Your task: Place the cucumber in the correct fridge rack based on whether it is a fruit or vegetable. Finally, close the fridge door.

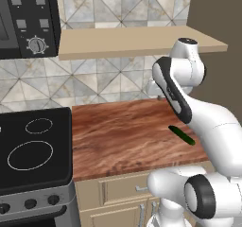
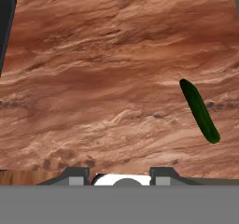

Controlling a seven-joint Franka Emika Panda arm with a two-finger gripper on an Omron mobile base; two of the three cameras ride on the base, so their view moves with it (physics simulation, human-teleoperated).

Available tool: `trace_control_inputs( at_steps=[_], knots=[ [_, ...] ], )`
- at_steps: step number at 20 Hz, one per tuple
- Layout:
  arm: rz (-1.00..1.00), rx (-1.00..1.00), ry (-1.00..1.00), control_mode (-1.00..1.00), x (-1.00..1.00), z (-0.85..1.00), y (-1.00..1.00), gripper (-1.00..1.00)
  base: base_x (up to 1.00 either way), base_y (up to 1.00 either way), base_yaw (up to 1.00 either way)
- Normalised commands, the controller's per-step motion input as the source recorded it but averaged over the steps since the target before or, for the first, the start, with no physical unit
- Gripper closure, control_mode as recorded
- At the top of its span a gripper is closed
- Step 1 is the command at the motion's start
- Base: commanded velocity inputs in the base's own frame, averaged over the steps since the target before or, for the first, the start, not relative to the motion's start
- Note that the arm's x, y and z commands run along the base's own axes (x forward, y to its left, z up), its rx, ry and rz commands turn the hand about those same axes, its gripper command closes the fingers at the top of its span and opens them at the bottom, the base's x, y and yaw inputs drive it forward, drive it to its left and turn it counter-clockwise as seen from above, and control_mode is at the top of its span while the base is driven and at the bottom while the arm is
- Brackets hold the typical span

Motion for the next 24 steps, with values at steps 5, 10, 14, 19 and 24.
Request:
trace_control_inputs(
  at_steps=[5,10,14,19,24],
  knots=[
    [0.00,-0.01,-0.02,-1.00,0.03,-0.68,-0.29,-1.00,0.00,0.00,0.00],
    [0.00,0.00,0.16,-1.00,0.10,-1.00,-0.94,-1.00,0.00,0.00,0.00],
    [0.00,-0.02,0.33,-1.00,0.31,-1.00,-0.61,-1.00,0.00,0.00,0.00],
    [0.07,-0.01,0.08,-1.00,0.44,-0.75,-0.48,-1.00,0.00,0.00,0.00],
    [0.12,0.00,-0.13,-1.00,0.44,-0.34,-0.34,-1.00,0.00,0.00,0.00]
  ],
)
